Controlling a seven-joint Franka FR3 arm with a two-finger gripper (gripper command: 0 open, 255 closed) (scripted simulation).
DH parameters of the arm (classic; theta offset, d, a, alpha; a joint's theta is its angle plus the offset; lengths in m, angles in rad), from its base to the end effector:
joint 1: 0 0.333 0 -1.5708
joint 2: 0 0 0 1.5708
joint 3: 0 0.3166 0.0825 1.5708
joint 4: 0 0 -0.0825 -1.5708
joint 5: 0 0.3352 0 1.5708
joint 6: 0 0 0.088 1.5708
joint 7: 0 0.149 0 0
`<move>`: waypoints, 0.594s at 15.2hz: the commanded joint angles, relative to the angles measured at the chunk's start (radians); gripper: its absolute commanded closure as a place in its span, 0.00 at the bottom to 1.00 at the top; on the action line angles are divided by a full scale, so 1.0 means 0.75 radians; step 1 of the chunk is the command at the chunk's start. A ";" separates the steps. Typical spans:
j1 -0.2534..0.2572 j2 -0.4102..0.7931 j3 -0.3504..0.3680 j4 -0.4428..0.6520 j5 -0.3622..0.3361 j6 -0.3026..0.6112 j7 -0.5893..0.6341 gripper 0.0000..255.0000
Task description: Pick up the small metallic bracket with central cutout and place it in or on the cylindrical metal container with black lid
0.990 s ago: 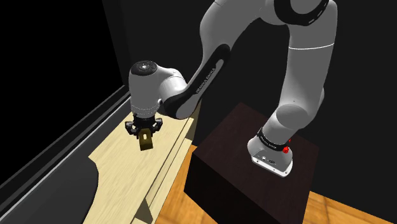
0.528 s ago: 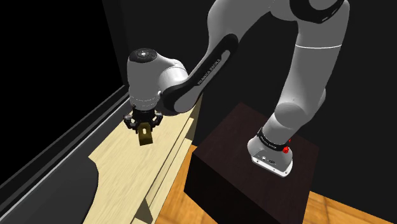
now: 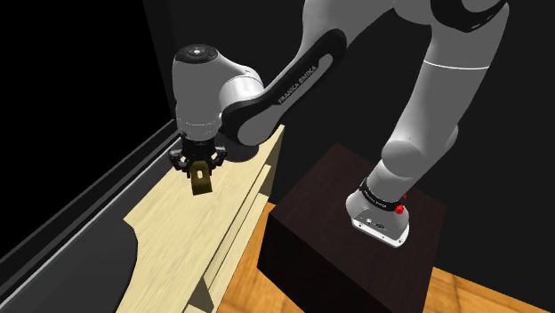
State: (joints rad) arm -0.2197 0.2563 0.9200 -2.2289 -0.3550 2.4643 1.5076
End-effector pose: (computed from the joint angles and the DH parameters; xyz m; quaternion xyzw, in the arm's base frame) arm 0.4058 0.3275 0.3034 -0.9590 0.2784 -0.0375 0.0388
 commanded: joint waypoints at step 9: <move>-0.104 -0.172 0.114 0.043 0.233 -0.135 -0.162 1.00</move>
State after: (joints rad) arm -0.2877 0.1446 0.9972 -2.1983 -0.2031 2.3737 1.4028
